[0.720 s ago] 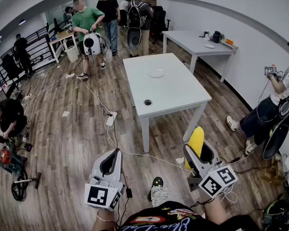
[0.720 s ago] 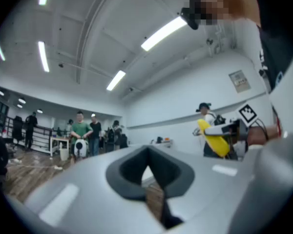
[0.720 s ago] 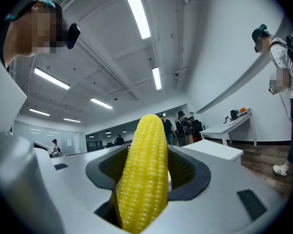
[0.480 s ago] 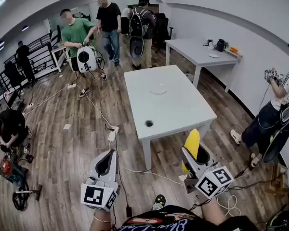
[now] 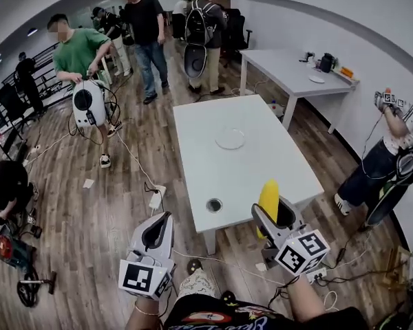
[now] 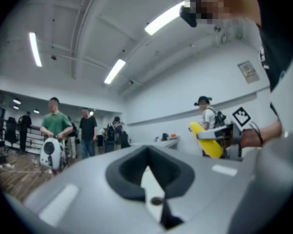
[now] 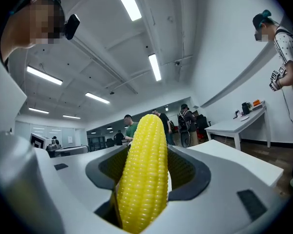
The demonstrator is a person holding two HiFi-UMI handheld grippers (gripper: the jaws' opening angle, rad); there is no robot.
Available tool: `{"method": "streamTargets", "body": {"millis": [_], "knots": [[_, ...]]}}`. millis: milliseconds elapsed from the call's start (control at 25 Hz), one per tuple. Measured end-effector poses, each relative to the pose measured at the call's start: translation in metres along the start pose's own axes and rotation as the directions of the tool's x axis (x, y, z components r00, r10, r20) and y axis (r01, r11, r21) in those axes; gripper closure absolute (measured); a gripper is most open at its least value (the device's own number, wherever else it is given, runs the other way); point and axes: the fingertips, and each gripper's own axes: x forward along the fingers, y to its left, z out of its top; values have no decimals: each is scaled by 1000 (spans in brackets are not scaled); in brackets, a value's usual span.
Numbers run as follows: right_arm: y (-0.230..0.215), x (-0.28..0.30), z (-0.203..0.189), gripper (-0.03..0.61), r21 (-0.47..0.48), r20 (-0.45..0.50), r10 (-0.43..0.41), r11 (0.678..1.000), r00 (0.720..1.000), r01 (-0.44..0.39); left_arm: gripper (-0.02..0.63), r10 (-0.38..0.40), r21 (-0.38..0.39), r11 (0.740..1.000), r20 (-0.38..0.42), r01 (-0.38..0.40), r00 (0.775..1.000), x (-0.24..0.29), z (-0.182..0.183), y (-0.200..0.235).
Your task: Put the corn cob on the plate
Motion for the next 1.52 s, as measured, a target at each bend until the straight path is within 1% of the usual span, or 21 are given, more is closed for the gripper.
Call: {"method": "streamTargets", "body": {"millis": [120, 320, 440, 560, 640, 760, 840, 920, 1000, 1120, 1160, 1280, 1320, 1440, 1520], "knots": [[-24, 61, -1, 330, -10, -27, -13, 1000, 1000, 13, 617, -22, -5, 1000, 17, 22, 1000, 53, -9, 34], [-73, 170, -2, 330, -39, -66, -75, 997, 995, 72, 617, -33, 8, 999, 69, 32, 997, 139, -17, 96], [-103, 234, -17, 330, -27, -130, -114, 993, 985, 111, 617, -69, -13, 998, 58, 69, 996, 175, -33, 125], [-140, 279, -38, 330, -2, -220, -153, 988, 963, 157, 617, -88, -52, 995, 51, 91, 995, 204, -49, 141], [-165, 304, -51, 330, -1, -283, -176, 983, 943, 183, 617, -90, -71, 993, 54, 94, 994, 217, -54, 144], [-205, 339, -76, 330, -19, -380, -210, 976, 901, 219, 617, -92, -90, 991, 46, 96, 995, 234, -57, 144], [-233, 360, -93, 331, 16, -439, -216, 969, 872, 248, 617, -96, -95, 991, 28, 98, 995, 244, -61, 143], [-259, 378, -109, 330, 52, -492, -216, 960, 843, 276, 617, -119, -111, 987, 8, 119, 993, 249, -67, 139], [-278, 393, -125, 331, 50, -545, -213, 957, 811, 285, 617, -131, -137, 982, -24, 127, 991, 244, -77, 138], [-295, 420, -139, 330, 72, -586, -185, 958, 789, 279, 617, -112, -165, 981, -84, 97, 990, 235, -94, 146], [-299, 428, -146, 331, 71, -606, -178, 959, 775, 276, 617, -105, -180, 980, -103, 86, 989, 232, -100, 148], [-313, 436, -173, 330, 2, -673, -197, 963, 713, 268, 617, -70, -202, 979, -140, 41, 988, 223, -114, 155], [-317, 438, -180, 330, -11, -685, -202, 964, 700, 267, 617, -59, -198, 980, -149, 28, 987, 222, -117, 158], [-321, 445, -195, 330, -3, -704, -183, 967, 686, 255, 617, -23, -180, 984, -180, -10, 983, 221, -123, 171], [-319, 450, -203, 330, -15, -722, -170, 973, 671, 230, 617, 5, -180, 983, -183, -38, 983, 224, -124, 181]]}}
